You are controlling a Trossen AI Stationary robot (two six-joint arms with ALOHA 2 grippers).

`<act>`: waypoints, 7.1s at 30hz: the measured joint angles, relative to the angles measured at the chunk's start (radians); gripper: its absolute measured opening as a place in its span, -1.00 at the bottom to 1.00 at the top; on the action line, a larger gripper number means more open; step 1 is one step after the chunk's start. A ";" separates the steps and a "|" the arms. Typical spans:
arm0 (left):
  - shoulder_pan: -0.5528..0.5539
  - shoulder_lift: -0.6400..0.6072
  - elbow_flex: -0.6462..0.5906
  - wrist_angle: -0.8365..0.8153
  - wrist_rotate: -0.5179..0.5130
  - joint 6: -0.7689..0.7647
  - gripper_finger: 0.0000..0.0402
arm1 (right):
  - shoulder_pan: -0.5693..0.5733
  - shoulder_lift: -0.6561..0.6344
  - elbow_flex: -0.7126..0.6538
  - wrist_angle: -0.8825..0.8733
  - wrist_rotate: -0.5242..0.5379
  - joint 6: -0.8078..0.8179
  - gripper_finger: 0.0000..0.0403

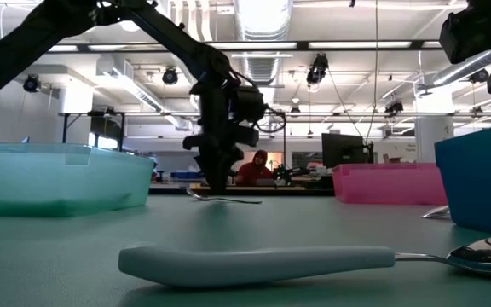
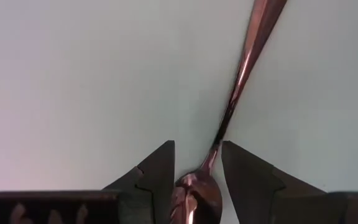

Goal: Sort silverware by color (type)
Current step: Put the black spoon into the red bin, then put the blue spoon into the blue bin

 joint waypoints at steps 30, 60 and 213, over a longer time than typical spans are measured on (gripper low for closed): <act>0.000 0.043 -0.008 -0.015 -0.048 0.102 -0.79 | 0.000 0.000 -0.002 0.008 0.001 0.008 -0.39; -0.072 -0.341 -0.027 -0.044 0.218 -0.225 -1.00 | -0.223 -0.001 -0.003 0.109 0.500 -0.256 -0.39; -0.965 0.022 0.012 0.517 0.003 -1.082 -0.54 | -0.021 -0.014 0.139 -0.219 0.396 -0.143 -0.36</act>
